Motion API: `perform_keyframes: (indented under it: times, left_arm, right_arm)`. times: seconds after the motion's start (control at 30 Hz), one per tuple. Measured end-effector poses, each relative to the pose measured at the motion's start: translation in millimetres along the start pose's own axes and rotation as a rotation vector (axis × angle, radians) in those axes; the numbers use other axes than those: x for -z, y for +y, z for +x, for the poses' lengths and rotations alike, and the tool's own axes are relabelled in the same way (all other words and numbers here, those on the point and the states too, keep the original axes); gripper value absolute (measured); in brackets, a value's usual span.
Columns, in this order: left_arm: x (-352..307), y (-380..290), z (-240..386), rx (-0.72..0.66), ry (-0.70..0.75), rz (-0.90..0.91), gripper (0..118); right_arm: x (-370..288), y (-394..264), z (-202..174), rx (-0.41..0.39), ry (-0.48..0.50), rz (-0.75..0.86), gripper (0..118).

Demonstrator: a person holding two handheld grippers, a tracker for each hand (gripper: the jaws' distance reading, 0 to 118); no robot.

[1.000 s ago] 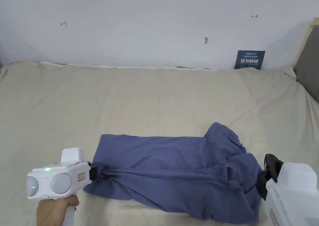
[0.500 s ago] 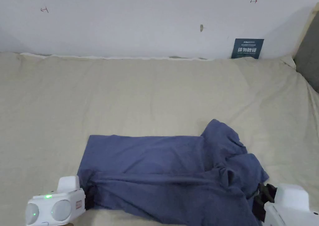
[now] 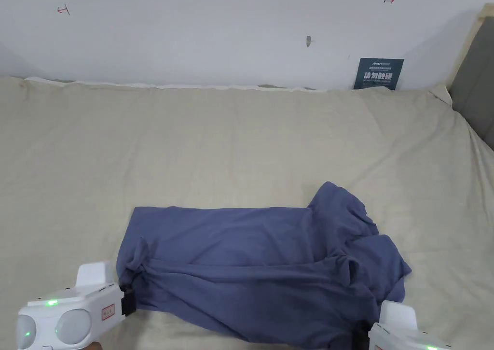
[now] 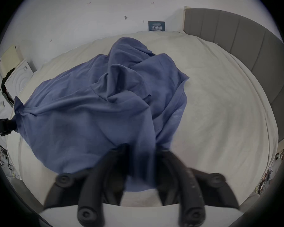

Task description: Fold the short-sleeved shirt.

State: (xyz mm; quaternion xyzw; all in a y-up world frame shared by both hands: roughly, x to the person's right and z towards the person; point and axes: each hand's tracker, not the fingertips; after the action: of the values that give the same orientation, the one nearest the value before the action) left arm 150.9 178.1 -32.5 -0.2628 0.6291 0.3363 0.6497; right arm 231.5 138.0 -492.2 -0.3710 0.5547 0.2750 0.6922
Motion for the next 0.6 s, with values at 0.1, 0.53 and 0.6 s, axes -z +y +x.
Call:
perform_keyframes:
  times: [0.1,0.53,0.6]
  left_arm:
    - [-5,-2,-3,-0.007,-0.006,-0.005,6]
    - [-67,-75,-58,-0.099,-0.026,-0.091,6]
    - [-71,-97,-63,-0.088,-0.010,-0.117,6]
  right_arm:
    - [-11,3,7,0.017,0.025,0.006,11]
    - [-93,-63,31,-0.040,0.051,0.066,11]
    - [-89,-83,31,-0.043,0.050,0.036,11]
